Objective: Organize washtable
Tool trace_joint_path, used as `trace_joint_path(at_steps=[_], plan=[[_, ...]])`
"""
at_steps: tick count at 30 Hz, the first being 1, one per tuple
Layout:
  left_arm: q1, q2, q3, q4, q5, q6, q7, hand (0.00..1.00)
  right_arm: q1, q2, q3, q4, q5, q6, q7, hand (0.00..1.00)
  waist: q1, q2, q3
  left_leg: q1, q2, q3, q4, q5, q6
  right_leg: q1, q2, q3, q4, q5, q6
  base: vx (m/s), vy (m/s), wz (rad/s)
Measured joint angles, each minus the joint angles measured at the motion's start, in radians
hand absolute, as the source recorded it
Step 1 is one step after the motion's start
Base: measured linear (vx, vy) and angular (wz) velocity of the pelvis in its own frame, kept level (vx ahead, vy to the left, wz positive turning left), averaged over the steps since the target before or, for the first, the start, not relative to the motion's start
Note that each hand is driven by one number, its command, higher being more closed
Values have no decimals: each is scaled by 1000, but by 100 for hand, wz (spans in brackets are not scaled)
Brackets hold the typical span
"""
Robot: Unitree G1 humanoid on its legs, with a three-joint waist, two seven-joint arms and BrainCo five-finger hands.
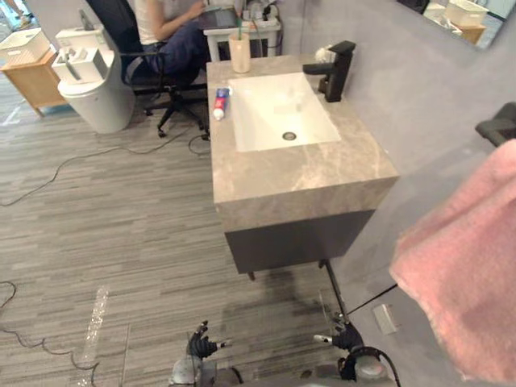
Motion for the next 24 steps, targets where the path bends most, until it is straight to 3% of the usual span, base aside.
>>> trace_joint_path(at_steps=[3,6,7,10,11,16,19,20,21,22,23,24], plan=[[-1,20,-26,1,3,1,-1,0,-5,19,-25,23,0,0,-2,0,-8,-10,0,8,-22,-28,-97,63,1,26,-11,-88,-32,32,4,-44,13,73],[-17,27,-34,13,21,4,-17,0,-9,26,-34,28,0,-1,-7,0,-26,-21,5,-11,17,66,-38,39,18,65,-20,-178,-48,35,1,-43,20,87],[-17,29,-36,13,22,4,-19,0,-8,26,-33,29,-1,0,-8,0,-25,-24,5,-10,8,56,-50,45,17,70,-25,-179,-44,36,3,-128,91,51],[-3,40,-55,38,40,8,-19,0,-3,30,-19,29,-1,-1,-8,0,-25,-24,0,105,-76,29,-314,179,36,76,-38,-170,-47,51,12,-103,141,29],[-10,50,-52,48,39,10,-18,0,-8,38,-17,28,-3,-2,-9,0,-27,-35,6,94,-84,7,-324,187,44,75,-36,-166,-50,52,12,-132,65,30],[-7,55,-21,50,40,11,-18,0,-9,38,-8,32,-12,-1,-5,0,-23,-34,9,80,-91,-8,-324,193,52,78,-22,-125,-93,72,9,-167,62,13],[-5,50,19,55,42,18,-17,0,-18,32,-6,25,-13,-2,-1,0,-30,-24,16,55,-106,-25,-324,190,52,71,-23,-117,-104,50,40,-145,71,20],[-5,51,20,56,43,18,-17,0,-10,30,-5,22,-18,-2,0,0,-31,-32,16,37,-114,-30,-324,171,38,54,-23,-90,-100,21,77,-67,67,37],[-17,46,42,54,43,17,-18,0,-7,36,-4,19,-26,-2,1,0,-29,-43,15,-8,-106,-38,-187,137,97,8,-15,7,-35,-36,123,29,-5,35],[-19,42,44,54,43,15,-17,0,-2,20,-6,-6,-29,-2,5,0,-23,-22,25,-44,-92,-51,-105,106,106,-10,24,77,-1,-58,124,35,-20,52],[-27,45,47,53,43,20,-17,0,-3,15,-7,-22,-29,-5,4,0,-34,-18,33,-88,-98,-83,-51,67,113,-30,68,195,23,-64,55,43,-9,74],[-27,39,47,52,43,19,-17,0,-9,4,-9,-19,-30,-2,4,0,-36,-14,35,-92,-126,-109,-71,66,115,-36,66,202,23,-68,49,-6,52,79]])
